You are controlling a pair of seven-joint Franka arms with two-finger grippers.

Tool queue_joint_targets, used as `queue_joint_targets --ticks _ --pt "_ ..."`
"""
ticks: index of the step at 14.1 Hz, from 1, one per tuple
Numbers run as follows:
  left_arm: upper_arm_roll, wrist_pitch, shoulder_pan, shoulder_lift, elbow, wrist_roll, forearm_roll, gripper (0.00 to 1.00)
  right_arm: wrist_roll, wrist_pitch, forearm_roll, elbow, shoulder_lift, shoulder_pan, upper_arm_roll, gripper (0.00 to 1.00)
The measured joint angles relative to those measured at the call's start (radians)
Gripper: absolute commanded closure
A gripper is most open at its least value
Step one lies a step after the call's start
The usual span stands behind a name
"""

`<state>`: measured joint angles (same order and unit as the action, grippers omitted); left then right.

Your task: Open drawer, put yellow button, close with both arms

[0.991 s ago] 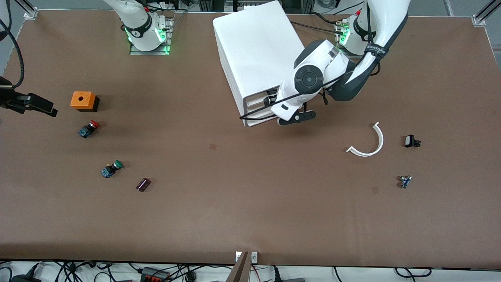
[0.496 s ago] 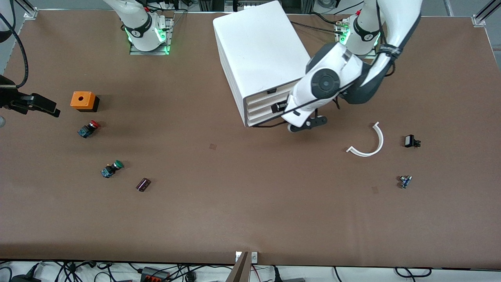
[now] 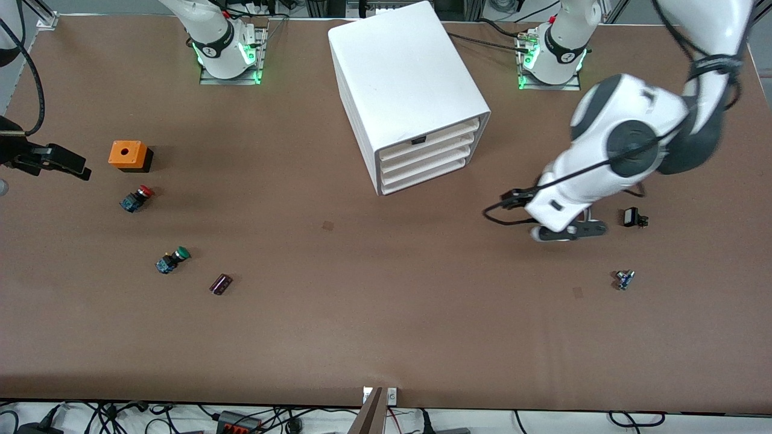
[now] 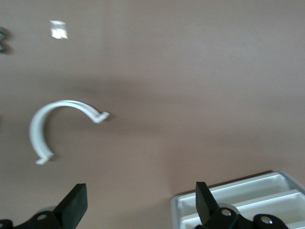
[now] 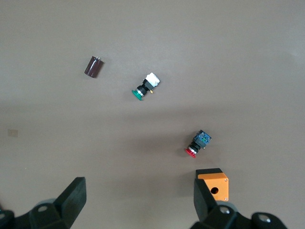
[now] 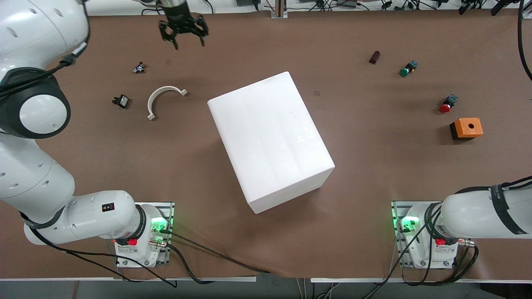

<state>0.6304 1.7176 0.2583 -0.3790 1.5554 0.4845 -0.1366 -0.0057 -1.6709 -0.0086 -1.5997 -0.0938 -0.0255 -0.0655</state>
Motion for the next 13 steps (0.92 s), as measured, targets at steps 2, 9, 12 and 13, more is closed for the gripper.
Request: queue_joint_targets --ticks 2,9,12,13 --pt "0.0 -0.062 0.078 0.023 -0.042 -0.132 -0.002 0.0 0.0 0.0 0.0 0.0 0.0 0.0 0.0 0.0" --pt "-0.406 -0.107 -0.031 0.267 -0.03 -0.562 0.119 0.0 0.0 -0.004 0.0 0.0 0.0 0.001 0.001 0.0" --pt "-0.568 -0.026 -0.165 0.341 0.079 -0.592 0.127 0.0 0.0 -0.006 0.0 0.0 0.0 0.003 0.005 0.0" --pt "-0.593 -0.001 -0.192 0.36 0.115 -0.592 0.127 0.0 0.0 -0.006 0.0 0.0 0.0 0.005 0.007 0.0"
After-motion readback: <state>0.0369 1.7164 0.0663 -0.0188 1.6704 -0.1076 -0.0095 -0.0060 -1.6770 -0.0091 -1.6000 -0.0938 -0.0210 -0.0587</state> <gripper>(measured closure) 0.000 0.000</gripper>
